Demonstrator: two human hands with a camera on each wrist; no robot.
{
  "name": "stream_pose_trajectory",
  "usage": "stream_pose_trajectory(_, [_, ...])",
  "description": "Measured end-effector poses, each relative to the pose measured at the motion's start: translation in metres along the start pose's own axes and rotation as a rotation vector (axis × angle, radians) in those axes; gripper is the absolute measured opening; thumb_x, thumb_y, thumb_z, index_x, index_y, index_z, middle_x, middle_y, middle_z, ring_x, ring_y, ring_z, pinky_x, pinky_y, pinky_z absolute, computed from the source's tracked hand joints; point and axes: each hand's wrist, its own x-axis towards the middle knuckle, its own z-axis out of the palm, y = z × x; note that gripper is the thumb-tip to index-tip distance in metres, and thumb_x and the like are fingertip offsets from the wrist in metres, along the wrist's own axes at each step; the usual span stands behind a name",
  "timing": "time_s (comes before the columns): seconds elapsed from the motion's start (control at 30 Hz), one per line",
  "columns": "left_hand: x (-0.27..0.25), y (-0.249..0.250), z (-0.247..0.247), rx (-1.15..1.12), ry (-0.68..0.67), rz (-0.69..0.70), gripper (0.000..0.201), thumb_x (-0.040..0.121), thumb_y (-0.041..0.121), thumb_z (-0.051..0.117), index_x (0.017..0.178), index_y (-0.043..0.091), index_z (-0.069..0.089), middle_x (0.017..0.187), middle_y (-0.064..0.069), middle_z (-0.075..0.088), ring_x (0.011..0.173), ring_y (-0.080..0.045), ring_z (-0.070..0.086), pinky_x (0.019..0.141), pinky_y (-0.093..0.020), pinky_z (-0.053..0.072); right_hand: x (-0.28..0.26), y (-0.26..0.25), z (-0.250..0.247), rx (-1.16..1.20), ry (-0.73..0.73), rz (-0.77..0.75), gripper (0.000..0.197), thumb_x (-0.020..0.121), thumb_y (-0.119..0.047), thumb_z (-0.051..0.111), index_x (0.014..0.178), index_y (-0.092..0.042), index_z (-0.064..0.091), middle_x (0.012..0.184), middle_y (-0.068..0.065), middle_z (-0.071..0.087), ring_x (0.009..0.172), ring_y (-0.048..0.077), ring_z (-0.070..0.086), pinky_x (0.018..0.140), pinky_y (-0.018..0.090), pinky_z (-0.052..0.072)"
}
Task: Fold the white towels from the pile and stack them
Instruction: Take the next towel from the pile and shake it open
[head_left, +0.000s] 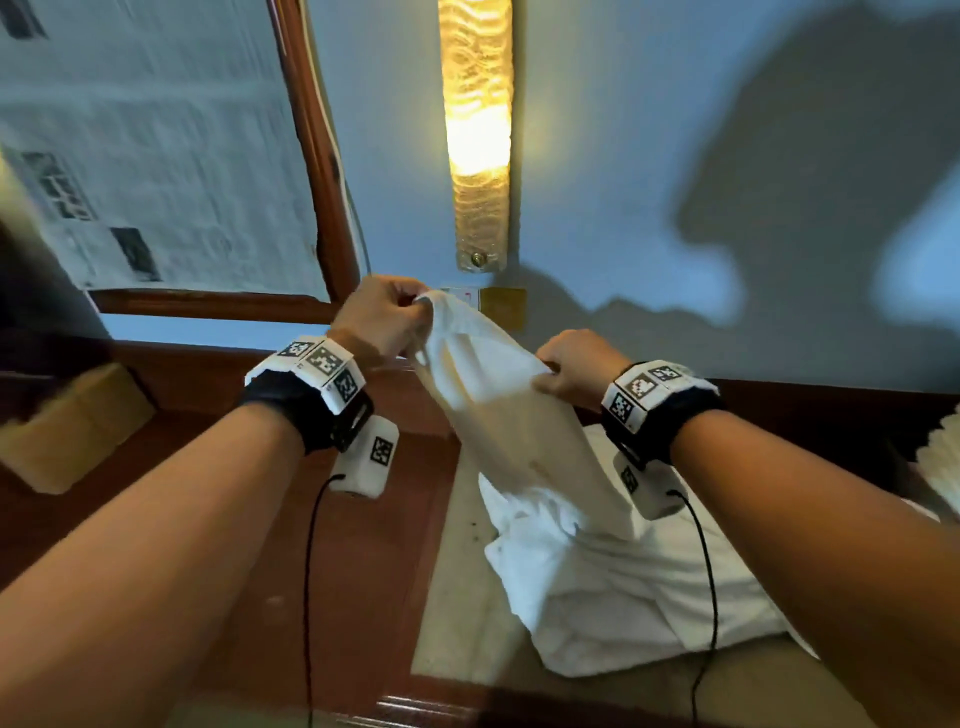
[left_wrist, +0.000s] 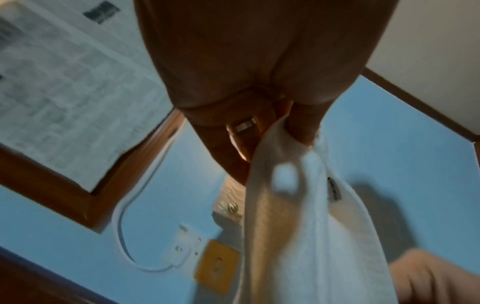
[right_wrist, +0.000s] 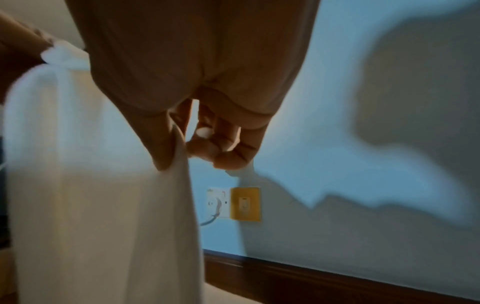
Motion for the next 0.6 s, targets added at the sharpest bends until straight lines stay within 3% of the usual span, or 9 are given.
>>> stream_pose_trajectory(0.07, [-0.005,-0.004,-0.028,-0.002,0.043,-0.011,0.027,0.098,0.012,0.057,0.076,0.011,0.071,0.062,-0.004,0.066,0.056,-0.018,0.062,0.054,-0.029,0.055,0.004,-0.003,0.009,-0.024,-0.010,0.025,0.031,0.090,-0.021,0.058,0.063,-0.012,0.046,0.066,0.005,0.049,0.081,0.034,0.057,0.064,0.034,0.036])
stream_pose_trajectory(0.13, [-0.010,-0.013,-0.052,0.013,0.077,-0.042,0.022,0.098,0.013,0.058,0.082,0.008,0.072,0.071,-0.010,0.068,0.059,-0.019,0.064,0.052,-0.030,0.056,0.010,-0.005,0.010,-0.015,-0.001,0.041,0.016,0.090,-0.016,0.056,0.079,-0.005,0.062,0.082,0.012,0.062,0.088,0.035,0.060,0.068,0.034,0.039])
stream_pose_trajectory(0.23, [-0.013,-0.031,-0.078,0.093,0.091,-0.083,0.025,0.099,0.016,0.058,0.078,0.016,0.071,0.072,-0.009,0.071,0.053,-0.021,0.066,0.047,-0.028,0.051,0.025,-0.006,0.009,0.035,0.045,0.064,0.017,0.086,-0.007,0.053,0.098,-0.009,0.065,0.099,0.012,0.066,0.094,0.034,0.060,0.075,0.036,0.046])
stream_pose_trajectory(0.33, [-0.010,-0.051,-0.093,0.136,0.149,-0.109,0.023,0.100,0.015,0.055,0.086,0.011,0.073,0.079,-0.018,0.072,0.064,-0.036,0.070,0.060,-0.040,0.058,0.051,-0.008,0.004,0.107,0.098,0.105,0.013,0.085,-0.009,0.051,0.090,-0.020,0.056,0.090,0.007,0.061,0.086,0.032,0.058,0.065,0.032,0.042])
stream_pose_trajectory(0.4, [-0.005,-0.059,-0.099,0.097,0.211,-0.135,0.022,0.100,0.012,0.055,0.087,0.008,0.072,0.083,-0.017,0.072,0.071,-0.036,0.069,0.068,-0.044,0.060,0.072,-0.011,-0.001,0.100,0.133,0.105,0.012,0.086,-0.011,0.051,0.090,-0.022,0.054,0.086,0.003,0.057,0.082,0.029,0.056,0.064,0.030,0.037])
stream_pose_trajectory(0.53, [0.005,-0.066,-0.103,0.014,0.277,-0.148,0.025,0.098,0.004,0.054,0.082,0.015,0.070,0.080,-0.008,0.067,0.071,-0.020,0.061,0.052,-0.024,0.056,0.114,-0.024,-0.013,0.042,0.192,0.090,0.012,0.093,-0.014,0.047,0.095,-0.023,0.055,0.096,0.004,0.058,0.084,0.028,0.054,0.069,0.030,0.042])
stream_pose_trajectory(0.6, [0.012,-0.069,-0.101,-0.034,0.305,-0.168,0.027,0.098,0.002,0.051,0.083,0.017,0.069,0.081,-0.010,0.066,0.066,-0.023,0.062,0.047,-0.029,0.056,0.135,-0.034,-0.013,-0.006,0.231,0.058,0.011,0.095,-0.016,0.048,0.097,-0.020,0.058,0.104,0.005,0.060,0.092,0.032,0.059,0.075,0.035,0.048])
